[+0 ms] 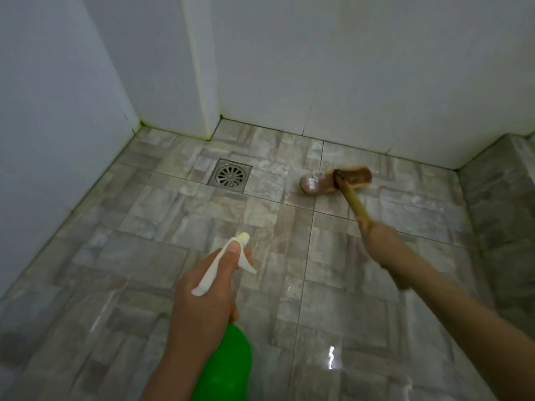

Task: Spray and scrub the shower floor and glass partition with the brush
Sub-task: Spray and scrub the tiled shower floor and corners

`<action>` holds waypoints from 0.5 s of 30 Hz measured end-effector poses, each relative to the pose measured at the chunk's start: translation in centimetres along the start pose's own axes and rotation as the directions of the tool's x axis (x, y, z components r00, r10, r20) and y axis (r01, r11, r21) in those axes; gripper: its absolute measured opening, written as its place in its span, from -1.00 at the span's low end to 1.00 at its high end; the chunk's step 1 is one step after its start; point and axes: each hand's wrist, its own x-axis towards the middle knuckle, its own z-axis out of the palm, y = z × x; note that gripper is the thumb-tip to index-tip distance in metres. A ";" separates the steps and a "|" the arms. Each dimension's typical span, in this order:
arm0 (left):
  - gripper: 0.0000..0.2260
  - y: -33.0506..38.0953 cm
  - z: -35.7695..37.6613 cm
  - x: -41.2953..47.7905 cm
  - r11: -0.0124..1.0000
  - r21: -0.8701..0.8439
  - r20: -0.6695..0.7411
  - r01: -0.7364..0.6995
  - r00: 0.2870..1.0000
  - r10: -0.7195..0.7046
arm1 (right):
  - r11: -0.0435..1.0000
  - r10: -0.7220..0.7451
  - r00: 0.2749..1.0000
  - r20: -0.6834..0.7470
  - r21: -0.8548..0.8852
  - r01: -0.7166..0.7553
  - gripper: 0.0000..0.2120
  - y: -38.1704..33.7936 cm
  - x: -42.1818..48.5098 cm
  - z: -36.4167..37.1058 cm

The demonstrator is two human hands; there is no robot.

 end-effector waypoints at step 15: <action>-0.73 -1.3 -4.3 -0.9 0.999 -0.051 -0.066 0.010 0.998 -0.013 | 0.972 -0.220 0.974 0.052 -0.068 0.223 -0.51 -10.4 -0.9 2.0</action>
